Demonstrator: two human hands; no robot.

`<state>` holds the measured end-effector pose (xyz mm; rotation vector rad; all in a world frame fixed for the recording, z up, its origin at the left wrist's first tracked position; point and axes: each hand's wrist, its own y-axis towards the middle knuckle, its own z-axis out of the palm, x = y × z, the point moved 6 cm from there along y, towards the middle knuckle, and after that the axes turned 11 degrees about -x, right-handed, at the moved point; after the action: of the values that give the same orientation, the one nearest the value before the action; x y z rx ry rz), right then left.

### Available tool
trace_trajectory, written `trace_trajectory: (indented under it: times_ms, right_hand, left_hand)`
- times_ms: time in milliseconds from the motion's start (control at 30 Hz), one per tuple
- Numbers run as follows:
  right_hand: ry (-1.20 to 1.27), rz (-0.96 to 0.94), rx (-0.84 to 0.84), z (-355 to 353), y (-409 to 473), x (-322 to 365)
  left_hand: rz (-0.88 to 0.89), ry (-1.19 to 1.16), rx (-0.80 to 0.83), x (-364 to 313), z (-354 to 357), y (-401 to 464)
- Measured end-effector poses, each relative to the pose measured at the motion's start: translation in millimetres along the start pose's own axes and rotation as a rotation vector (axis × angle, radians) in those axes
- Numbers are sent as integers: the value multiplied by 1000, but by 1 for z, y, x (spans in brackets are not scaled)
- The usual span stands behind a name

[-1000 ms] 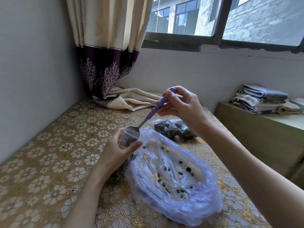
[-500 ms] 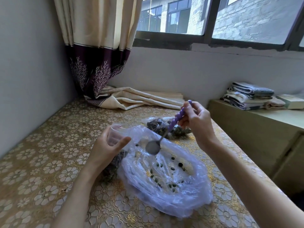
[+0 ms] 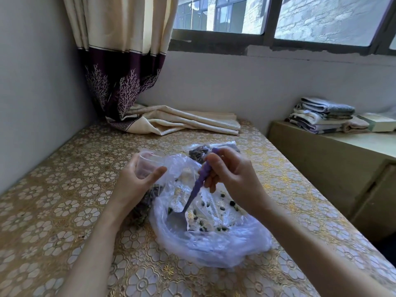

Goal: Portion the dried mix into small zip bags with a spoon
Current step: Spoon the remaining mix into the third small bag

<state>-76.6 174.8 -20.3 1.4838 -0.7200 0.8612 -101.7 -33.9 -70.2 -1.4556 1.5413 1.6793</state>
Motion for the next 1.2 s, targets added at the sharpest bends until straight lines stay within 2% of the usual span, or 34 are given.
trace_trajectory:
  times_ms: [133,233,567,1000,1200]
  right_hand:
    - [-5,-54,239,20,-12,10]
    - [-14,-60,301,24,-16,13]
    - [-197,29,-163,-43,10,-4]
    - [-311,220,-257,-69,-13,-29]
    - [-192,412,-302,-63,-21,-48]
  left_hand:
    - [-1,-9,7,1,1,1]
    - [15,41,5,4,1,2]
    - [22,92,15,6,1,1]
    - [46,73,22,4,2,1]
    - [39,64,17,5,3,1]
